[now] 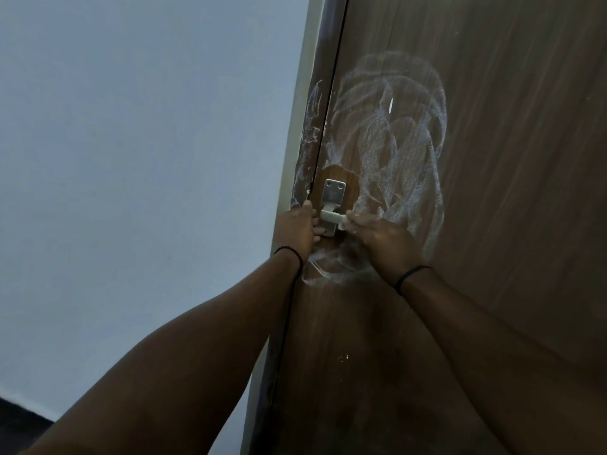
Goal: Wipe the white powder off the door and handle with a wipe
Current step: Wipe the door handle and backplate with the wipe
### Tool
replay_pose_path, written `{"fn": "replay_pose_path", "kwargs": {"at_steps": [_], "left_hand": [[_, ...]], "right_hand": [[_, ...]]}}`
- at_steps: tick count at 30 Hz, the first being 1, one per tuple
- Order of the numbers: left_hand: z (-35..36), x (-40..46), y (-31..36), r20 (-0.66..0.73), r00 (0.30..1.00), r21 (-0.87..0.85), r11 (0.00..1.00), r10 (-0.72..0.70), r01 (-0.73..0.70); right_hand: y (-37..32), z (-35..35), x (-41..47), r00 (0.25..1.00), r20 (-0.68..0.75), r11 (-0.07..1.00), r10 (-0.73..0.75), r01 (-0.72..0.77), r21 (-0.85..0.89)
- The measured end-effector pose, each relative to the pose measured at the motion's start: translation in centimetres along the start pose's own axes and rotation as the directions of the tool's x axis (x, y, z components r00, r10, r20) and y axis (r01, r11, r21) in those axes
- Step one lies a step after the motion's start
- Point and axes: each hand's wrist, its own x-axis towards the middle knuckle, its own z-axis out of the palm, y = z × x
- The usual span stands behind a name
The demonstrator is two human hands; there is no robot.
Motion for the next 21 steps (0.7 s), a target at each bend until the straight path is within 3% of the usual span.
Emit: {"fn": "replay_pose_path", "kwargs": {"at_steps": [3, 5, 7, 9, 10, 11, 13, 16, 21], "left_hand": [[1.0, -1.0, -0.4, -0.020, 0.998, -0.047, 0.997, -0.056, 0.055], [1.4, -1.4, -0.5, -0.043, 0.995, -0.063, 0.994, -0.089, 0.086], [1.6, -1.7, -0.8, -0.064, 0.996, -0.020, 0.997, -0.070, 0.069], [1.5, -2.0, -0.8, -0.077, 0.997, 0.023, 0.999, -0.028, 0.030], [1.4, -2.1, -0.8, -0.078, 0.997, 0.034, 0.999, -0.018, 0.021], [1.2, -2.1, -0.8, -0.075, 0.997, 0.052, 0.999, -0.005, 0.009], [0.7, -1.9, -0.7, -0.060, 0.998, 0.088, 0.996, 0.020, -0.015], [-0.5, -1.0, -0.7, -0.072, 0.996, 0.146, 0.988, 0.062, -0.051], [-2.0, 0.1, -1.3, -0.057, 0.985, 0.262, 0.955, 0.163, -0.143]], "right_hand": [[0.6, -0.5, -1.8, 0.959, -0.054, 0.934, 0.279, -0.258, 0.247], [-0.2, -0.5, -2.1, 0.842, -0.055, 0.768, 0.537, -0.460, 0.445], [-1.4, -0.3, -1.7, 0.655, 0.041, 0.439, 0.755, -0.551, 0.710], [-2.8, 0.2, -0.8, 0.434, 0.238, -0.026, 0.869, -0.438, 0.898], [-3.6, 0.3, -0.3, 0.345, 0.357, -0.246, 0.868, -0.327, 0.913], [-4.4, 0.5, 0.2, 0.293, 0.466, -0.421, 0.834, -0.207, 0.883], [-6.1, 1.3, 1.5, 0.301, 0.613, -0.636, 0.731, -0.028, 0.772], [-8.4, 2.5, 3.8, 0.371, 0.674, -0.746, 0.639, 0.083, 0.661], [-9.8, 3.9, 6.2, 0.354, 0.685, -0.750, 0.637, 0.082, 0.656]]}}
